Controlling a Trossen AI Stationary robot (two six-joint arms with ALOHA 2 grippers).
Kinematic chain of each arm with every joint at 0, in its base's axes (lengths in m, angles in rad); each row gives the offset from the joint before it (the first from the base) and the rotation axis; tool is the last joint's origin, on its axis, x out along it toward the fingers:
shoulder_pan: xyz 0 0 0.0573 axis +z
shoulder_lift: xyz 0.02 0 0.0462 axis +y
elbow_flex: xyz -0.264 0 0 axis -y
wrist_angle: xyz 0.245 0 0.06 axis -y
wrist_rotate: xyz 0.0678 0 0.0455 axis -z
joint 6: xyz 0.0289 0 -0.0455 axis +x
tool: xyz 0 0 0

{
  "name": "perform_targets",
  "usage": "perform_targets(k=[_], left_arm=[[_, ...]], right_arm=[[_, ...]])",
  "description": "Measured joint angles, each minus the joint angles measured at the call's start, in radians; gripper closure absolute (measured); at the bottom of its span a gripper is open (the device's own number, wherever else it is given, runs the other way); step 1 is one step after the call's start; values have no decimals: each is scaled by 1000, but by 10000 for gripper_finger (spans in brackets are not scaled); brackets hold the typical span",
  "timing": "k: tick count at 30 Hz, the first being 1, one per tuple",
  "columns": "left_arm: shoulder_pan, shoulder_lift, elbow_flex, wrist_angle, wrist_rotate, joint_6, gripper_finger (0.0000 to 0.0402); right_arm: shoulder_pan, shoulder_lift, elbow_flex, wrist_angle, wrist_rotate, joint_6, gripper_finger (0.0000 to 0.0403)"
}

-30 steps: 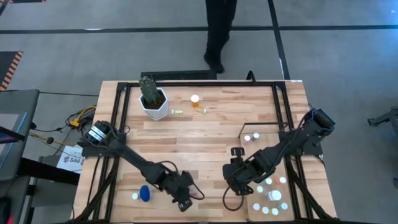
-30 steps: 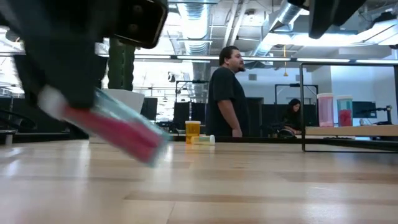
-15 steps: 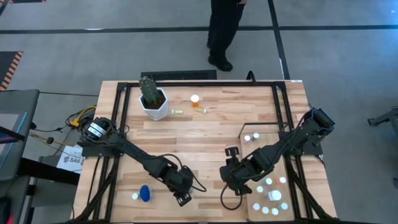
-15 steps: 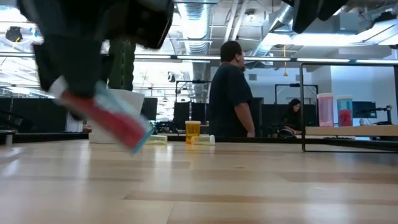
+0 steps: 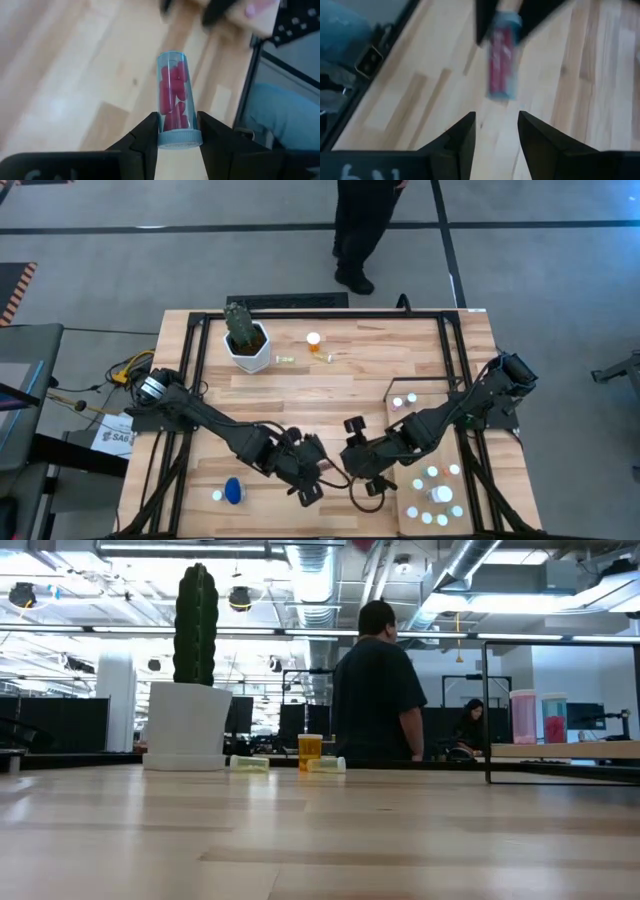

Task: Pick and place medicine bottles onto shelf by color
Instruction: Put the blue pill bottle on the shelf

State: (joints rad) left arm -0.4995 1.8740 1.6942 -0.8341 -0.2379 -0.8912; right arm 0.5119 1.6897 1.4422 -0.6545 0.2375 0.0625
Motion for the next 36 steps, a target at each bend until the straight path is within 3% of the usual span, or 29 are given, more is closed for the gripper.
perform_targets(k=[8,20,36], left_arm=[[-14,0,111,-112,-108,17,299],[-20,1,124,-92,-147,35,299],[-21,1,124,-67,-171,71,299]], right_arm=[[-14,0,0,98,0,-52,236],[-43,-4,0,183,-1,-74,239],[-43,-3,0,141,-2,-57,240]])
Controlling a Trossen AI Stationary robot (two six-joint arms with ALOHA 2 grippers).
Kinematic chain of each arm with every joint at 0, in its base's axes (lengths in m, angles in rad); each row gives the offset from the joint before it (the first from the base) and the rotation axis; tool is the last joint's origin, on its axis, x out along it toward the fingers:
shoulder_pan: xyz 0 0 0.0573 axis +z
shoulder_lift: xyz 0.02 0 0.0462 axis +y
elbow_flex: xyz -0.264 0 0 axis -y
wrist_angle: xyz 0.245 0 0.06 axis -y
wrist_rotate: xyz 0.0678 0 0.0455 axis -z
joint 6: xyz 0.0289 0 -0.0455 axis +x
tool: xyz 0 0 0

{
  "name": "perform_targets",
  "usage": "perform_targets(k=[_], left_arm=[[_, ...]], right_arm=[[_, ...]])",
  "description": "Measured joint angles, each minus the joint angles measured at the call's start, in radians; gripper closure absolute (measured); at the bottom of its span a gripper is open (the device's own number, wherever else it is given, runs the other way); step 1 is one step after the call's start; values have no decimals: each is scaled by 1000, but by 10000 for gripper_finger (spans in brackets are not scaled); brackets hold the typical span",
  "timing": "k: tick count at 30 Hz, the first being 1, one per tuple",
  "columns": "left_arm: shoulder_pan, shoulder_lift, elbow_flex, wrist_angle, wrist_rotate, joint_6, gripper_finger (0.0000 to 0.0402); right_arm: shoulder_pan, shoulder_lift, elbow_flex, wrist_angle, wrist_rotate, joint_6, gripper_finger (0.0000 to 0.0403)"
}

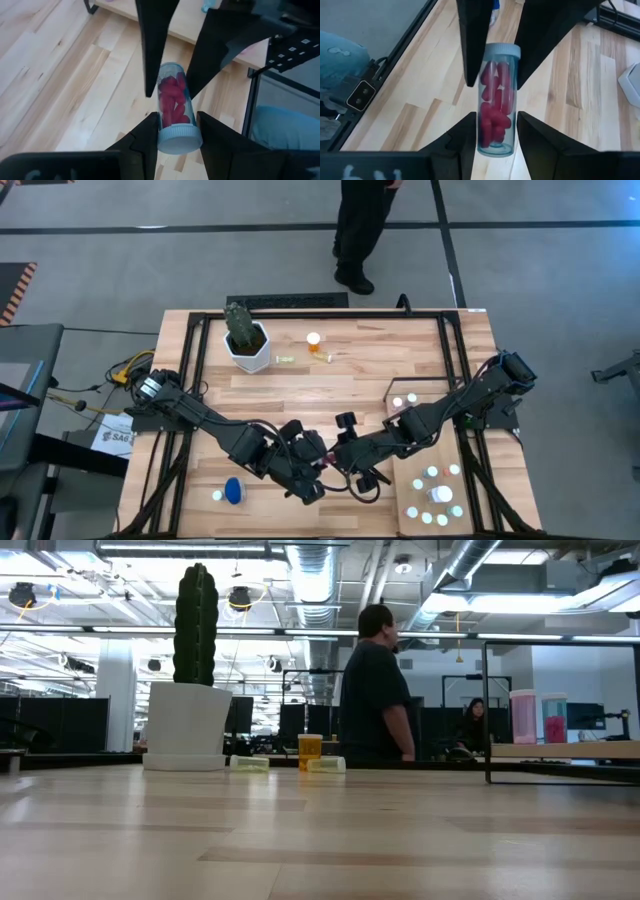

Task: Pick and place medicine bottles onto shelf by color
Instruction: Put the blue pill bottle on the shelf

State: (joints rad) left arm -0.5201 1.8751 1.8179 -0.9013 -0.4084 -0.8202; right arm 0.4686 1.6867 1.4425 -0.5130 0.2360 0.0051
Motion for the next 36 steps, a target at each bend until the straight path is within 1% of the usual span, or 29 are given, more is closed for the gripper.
perform_targets(k=[8,18,21,24,27,30,33,36], left_arm=[[0,0,0,8,0,16,299],[0,0,-1,20,3,29,298],[2,1,-1,25,-14,55,287],[5,1,-1,45,-35,89,267],[8,1,-1,52,-69,140,241],[15,1,-1,71,-111,186,216],[21,1,-1,95,-178,241,197],[27,1,1,107,-272,303,187]], right_arm=[[0,1,0,-4,0,21,244],[1,1,0,-5,-2,22,306],[1,1,0,-7,-3,26,307],[2,-6,0,-42,-5,44,295],[-2,-18,-1,-94,-5,72,286],[-14,-35,1,-130,-4,96,286],[-29,-67,-2,-208,-3,120,290],[-50,-124,-2,-284,-1,153,290]])
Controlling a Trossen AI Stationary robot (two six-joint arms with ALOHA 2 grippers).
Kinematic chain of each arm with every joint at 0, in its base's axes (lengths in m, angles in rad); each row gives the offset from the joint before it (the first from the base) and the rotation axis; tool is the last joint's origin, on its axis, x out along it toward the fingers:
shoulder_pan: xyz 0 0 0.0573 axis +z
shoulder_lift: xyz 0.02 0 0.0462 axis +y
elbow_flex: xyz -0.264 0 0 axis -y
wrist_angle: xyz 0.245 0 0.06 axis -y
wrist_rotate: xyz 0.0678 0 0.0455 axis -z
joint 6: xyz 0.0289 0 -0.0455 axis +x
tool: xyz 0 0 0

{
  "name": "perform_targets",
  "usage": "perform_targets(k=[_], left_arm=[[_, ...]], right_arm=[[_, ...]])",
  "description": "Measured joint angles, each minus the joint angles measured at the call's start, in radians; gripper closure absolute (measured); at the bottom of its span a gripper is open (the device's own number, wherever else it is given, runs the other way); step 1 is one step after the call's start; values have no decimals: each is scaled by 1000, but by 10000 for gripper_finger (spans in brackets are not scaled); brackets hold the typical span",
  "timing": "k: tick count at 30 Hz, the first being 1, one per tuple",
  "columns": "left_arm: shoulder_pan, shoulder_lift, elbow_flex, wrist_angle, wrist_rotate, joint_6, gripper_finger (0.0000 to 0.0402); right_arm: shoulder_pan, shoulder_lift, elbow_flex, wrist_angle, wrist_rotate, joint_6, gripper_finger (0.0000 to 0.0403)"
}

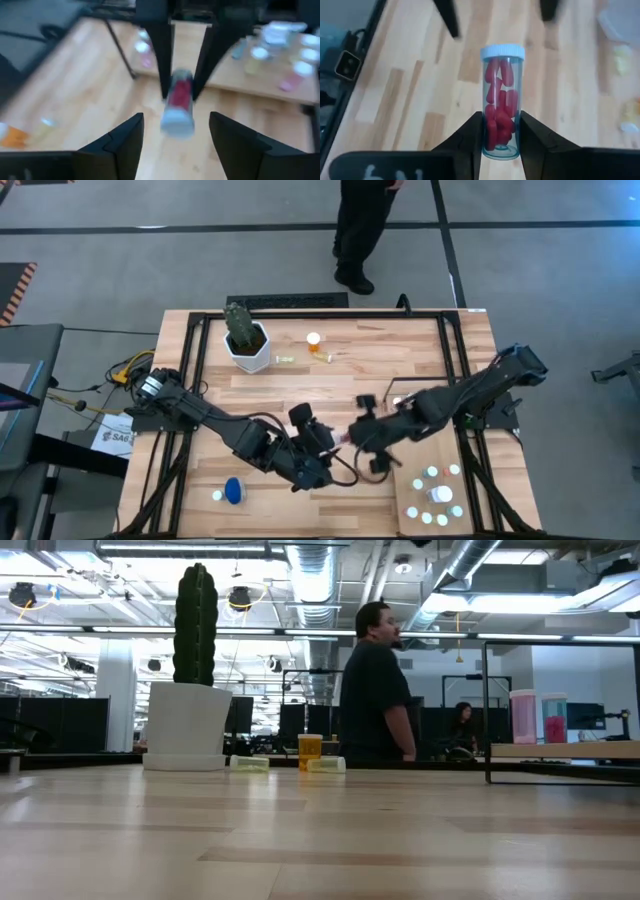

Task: Pick and place medicine bottles onto shelf by color
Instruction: Put the blue pill bottle on the shelf

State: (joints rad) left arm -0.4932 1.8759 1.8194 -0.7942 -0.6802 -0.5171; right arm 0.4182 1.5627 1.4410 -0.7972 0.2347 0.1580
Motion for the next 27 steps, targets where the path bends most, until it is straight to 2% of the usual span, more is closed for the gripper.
perform_targets(k=[5,10,14,17,20,27], left_arm=[[7,0,28,7,-88,54,185],[22,-1,59,20,-192,95,185],[35,0,59,149,-308,216,185],[56,3,59,276,-317,350,185],[93,8,51,399,-251,487,185],[224,9,-120,887,158,690,185]], right_arm=[[-50,-138,0,-124,7,64,287],[-90,-290,2,-157,38,97,287],[-90,-391,2,-121,113,74,287],[-75,-449,2,-81,140,18,287],[-70,-502,2,-49,158,-58,287],[-81,-609,-26,38,227,-139,287]])
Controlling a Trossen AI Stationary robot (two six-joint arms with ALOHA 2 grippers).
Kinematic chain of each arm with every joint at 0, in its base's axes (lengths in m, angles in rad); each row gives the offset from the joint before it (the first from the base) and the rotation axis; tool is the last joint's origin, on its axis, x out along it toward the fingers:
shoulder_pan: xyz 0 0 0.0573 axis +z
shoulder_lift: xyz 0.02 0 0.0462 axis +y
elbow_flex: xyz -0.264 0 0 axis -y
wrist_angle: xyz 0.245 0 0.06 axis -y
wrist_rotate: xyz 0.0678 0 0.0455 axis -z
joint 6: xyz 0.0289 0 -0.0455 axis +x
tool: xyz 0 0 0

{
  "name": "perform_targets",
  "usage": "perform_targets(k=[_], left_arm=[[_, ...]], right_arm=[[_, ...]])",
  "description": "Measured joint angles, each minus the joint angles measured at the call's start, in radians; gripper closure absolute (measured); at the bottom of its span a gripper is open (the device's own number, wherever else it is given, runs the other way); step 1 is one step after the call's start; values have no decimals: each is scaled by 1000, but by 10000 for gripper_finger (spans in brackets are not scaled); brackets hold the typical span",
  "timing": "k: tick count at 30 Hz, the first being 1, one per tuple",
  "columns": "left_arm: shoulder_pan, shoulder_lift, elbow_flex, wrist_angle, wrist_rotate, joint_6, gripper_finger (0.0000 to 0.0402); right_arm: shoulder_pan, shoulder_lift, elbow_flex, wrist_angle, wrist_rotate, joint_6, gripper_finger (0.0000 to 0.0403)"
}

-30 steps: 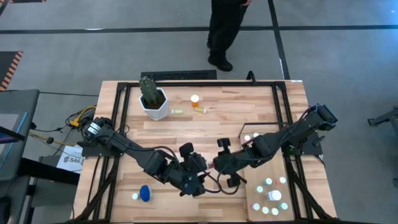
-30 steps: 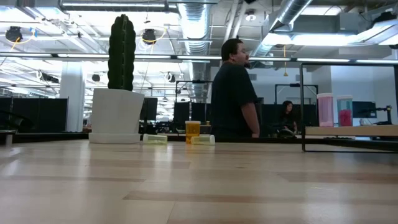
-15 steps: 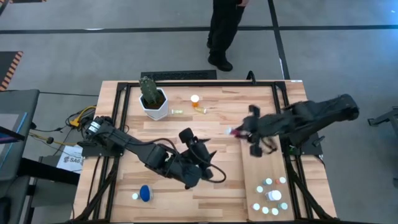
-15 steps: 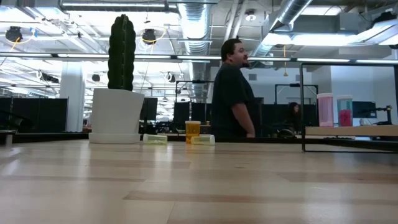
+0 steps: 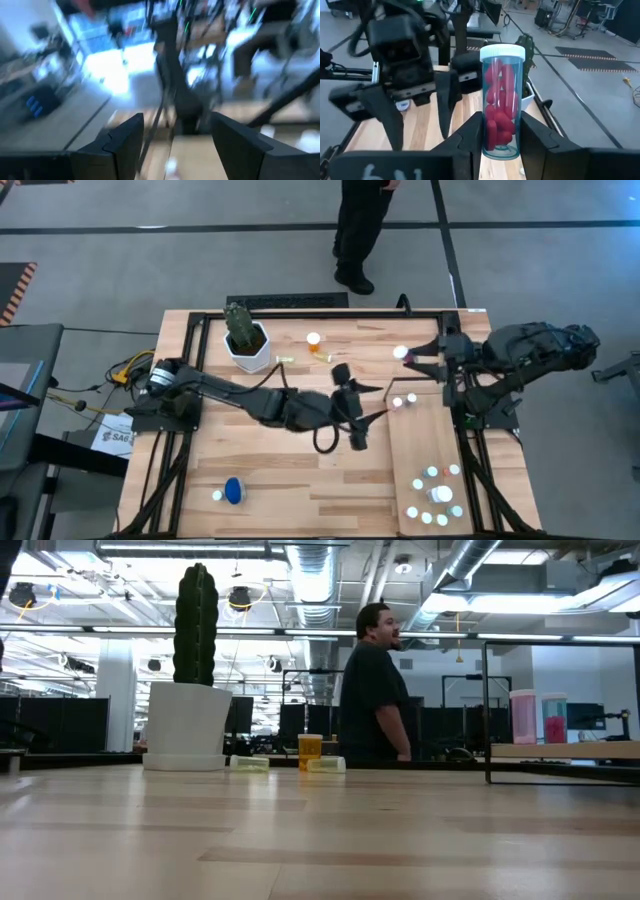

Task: Pick and place medicine bottles onto shelf by color
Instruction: Put the blue pill bottle on the shelf

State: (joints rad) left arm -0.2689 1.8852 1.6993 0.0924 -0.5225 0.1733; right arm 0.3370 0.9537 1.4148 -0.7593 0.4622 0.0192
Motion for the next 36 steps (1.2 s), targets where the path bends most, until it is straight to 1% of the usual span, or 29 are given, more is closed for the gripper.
perform_targets(k=[2,6,8,11,14,18,20,23,25,30,36], left_arm=[[26,-1,-61,164,67,31,185],[51,0,-171,504,101,150,185],[58,-4,-229,663,148,185,185],[67,-2,-317,847,239,177,185],[73,-1,-386,989,248,133,185],[75,-1,-431,1061,250,102,185],[73,-2,-431,1055,254,88,185],[73,-2,-433,1027,263,60,185],[71,-2,-433,1018,306,44,185],[52,-2,-433,1001,311,23,191],[31,-2,-433,963,292,24,228]], right_arm=[[4,-20,-36,22,0,0,287],[25,-73,-169,97,0,43,287],[44,-106,-262,211,0,53,287],[74,-155,-408,440,-2,9,287],[102,-186,-536,669,-14,-28,287],[121,-160,-647,899,-16,-55,287],[122,-121,-681,991,-19,-56,287],[122,-52,-697,1093,-32,-53,287],[122,-5,-699,1117,-38,-53,287],[121,79,-699,1192,-42,-54,287],[121,92,-699,1213,-42,-55,287]])
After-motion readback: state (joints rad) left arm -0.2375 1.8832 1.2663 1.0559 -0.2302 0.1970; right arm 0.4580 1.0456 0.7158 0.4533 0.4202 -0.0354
